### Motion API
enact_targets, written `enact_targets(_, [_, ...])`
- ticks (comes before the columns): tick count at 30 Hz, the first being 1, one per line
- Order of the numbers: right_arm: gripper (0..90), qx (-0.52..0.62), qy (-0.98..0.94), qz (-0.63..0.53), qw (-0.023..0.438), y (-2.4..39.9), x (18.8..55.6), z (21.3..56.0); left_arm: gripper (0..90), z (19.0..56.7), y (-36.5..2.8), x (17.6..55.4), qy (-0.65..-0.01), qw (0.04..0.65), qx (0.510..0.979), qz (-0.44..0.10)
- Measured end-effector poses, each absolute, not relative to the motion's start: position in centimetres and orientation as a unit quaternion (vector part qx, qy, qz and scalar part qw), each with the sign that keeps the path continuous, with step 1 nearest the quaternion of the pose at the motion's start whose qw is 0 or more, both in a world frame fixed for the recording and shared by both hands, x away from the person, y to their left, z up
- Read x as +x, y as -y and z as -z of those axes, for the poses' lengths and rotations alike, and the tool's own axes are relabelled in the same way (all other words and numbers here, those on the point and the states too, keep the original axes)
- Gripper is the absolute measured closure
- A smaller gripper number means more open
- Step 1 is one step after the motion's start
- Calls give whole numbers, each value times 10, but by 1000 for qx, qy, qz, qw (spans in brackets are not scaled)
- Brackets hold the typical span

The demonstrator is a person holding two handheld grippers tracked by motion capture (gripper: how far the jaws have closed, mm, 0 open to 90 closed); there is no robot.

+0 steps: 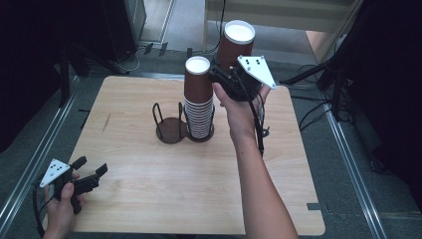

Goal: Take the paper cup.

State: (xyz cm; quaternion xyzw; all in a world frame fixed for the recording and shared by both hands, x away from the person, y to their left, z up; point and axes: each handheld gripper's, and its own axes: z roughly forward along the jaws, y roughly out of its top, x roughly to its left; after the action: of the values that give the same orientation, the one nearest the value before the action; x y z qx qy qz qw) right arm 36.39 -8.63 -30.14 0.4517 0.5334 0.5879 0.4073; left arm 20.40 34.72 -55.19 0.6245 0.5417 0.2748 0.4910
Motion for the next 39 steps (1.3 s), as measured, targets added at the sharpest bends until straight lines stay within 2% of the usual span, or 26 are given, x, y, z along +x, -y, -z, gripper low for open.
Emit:
enact_targets(13, [135, 446, -550, -557, 434, 104, 353, 319, 137, 552, -347, 204, -543, 491, 624, -275])
enact_targets(23, [134, 446, -558, -560, 420, 115, 338, 337, 137, 552, -347, 204, -542, 490, 625, -275])
enact_targets(39, [133, 443, -571, -540, 432, 126, 317, 364, 137, 552, -346, 203, -538, 489, 628, -278])
